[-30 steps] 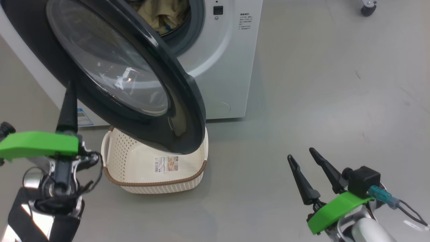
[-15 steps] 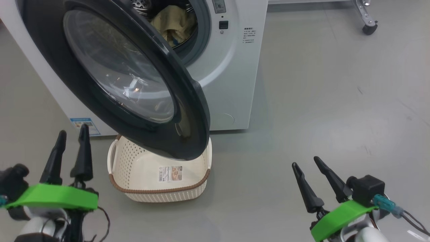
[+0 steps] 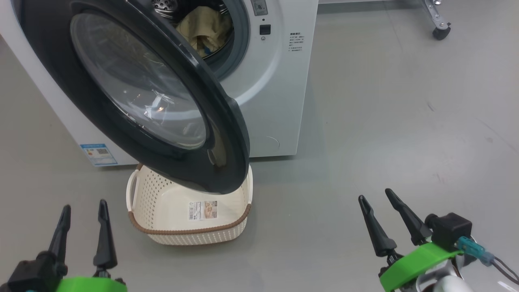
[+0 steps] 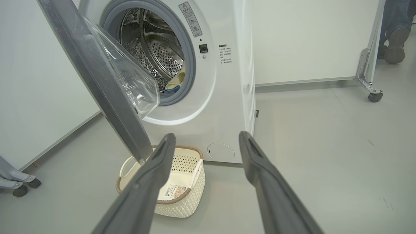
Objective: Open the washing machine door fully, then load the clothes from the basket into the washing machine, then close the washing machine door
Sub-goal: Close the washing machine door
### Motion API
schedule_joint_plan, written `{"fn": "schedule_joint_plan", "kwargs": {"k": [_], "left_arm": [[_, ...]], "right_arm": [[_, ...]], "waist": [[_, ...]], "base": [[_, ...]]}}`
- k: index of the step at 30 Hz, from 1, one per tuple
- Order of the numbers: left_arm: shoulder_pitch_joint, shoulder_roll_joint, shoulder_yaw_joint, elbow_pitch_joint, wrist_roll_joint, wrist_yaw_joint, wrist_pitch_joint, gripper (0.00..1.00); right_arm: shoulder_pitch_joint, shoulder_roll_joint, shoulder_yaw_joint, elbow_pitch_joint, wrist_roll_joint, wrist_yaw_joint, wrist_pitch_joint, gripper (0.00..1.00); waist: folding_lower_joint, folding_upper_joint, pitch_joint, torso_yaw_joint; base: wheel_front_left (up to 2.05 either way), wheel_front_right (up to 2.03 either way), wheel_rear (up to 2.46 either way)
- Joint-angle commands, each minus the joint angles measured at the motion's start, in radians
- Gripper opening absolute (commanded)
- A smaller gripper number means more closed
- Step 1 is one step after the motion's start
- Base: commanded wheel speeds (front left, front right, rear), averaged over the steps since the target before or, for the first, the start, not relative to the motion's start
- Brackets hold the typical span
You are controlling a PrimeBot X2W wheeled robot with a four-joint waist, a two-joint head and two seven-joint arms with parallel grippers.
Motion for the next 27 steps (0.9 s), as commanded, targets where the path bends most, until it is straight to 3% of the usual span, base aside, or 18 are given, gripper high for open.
{"fn": "schedule_joint_plan", "kwargs": {"k": [1,11,27], "left_arm": [[-0.017,0.006,0.049,-0.031,0.025,0.002,-0.014,1.0],[0.055,-0.076,0.108,-0.037,0.137,-0.031,-0.014,1.0],[0.084,-0.139,0.164,0.017,0.207,-0.077,-0.014,1.0]], "right_arm": [[-0.011,-0.01,0.009,-0.036,-0.008,-0.003,-0.014,1.0],[0.017,-0.01,-0.024,-0.051,-0.021,-0.003,-0.014,1.0],[0.029,-0.01,-0.027,-0.055,-0.03,-0.003,-0.014,1.0]], "waist": [[0.0,0.0,-0.001,-0.002],[0.0,0.0,0.006,-0.005],[0.0,0.0,-0.007,-0.01]], "base": [[0.0,0.0,0.0],[0.0,0.0,0.0],[0.0,0.0,0.0]]}}
